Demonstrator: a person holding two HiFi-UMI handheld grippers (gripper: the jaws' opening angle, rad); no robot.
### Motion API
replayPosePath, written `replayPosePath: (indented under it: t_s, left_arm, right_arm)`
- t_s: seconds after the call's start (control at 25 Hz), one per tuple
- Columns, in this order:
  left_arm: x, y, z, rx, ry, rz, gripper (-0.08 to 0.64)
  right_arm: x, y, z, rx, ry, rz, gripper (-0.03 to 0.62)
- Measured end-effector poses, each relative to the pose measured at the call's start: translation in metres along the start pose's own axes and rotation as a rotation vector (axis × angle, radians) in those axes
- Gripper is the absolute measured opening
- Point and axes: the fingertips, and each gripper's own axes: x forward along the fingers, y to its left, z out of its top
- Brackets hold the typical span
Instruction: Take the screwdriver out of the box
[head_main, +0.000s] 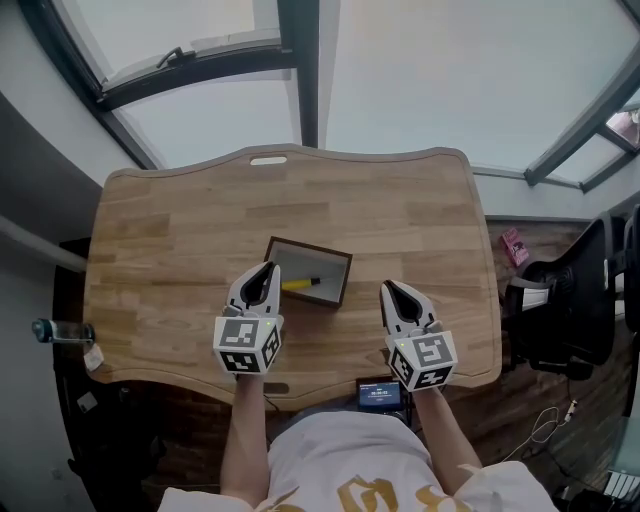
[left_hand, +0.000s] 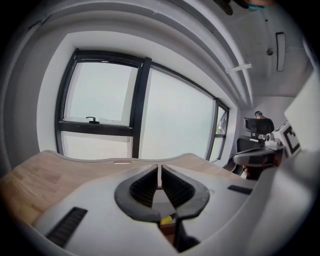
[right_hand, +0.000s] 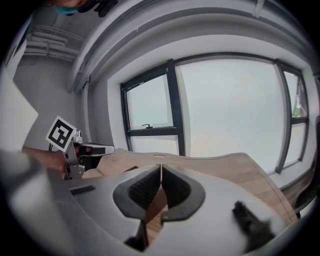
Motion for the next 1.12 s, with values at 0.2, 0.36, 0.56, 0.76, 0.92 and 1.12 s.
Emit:
replayPosePath:
  t_s: [0.2,0.36,0.56,0.76,0.92,1.12]
  left_arm:
    - [0.013,-0.003,-0.011,0.001,0.049,-0.022,0.015]
    - [0.018,-0.002,-0.018,0.021,0.08,-0.028,0.015]
    - [0.029,-0.008,-0.027,0.041,0.138,-0.088,0.015]
    - [0.048,-0.017,-0.044,0.085,0.252,-0.183,0.015]
    - [0.062,-0.02,-0.059,0.156,0.346,-0.235,0.015]
    - [0.075,-0.027,-0.087,0.249,0.498,-0.32,0.017]
  right_arm:
    - [0.008,-0.006,-0.004,0.007,0.008,0.013,0.032]
    - [0.015,-0.008,-0.011,0.023,0.017,0.015,0.032]
    - [0.021,-0.01,-0.017,0.037,0.031,0.022,0.032]
    - [0.03,-0.015,-0.026,0.049,0.055,0.023,0.032]
    - [0.039,-0.019,-0.032,0.063,0.069,0.021,0.032]
    - [0.052,-0.025,-0.036,0.078,0.085,0.023,0.032]
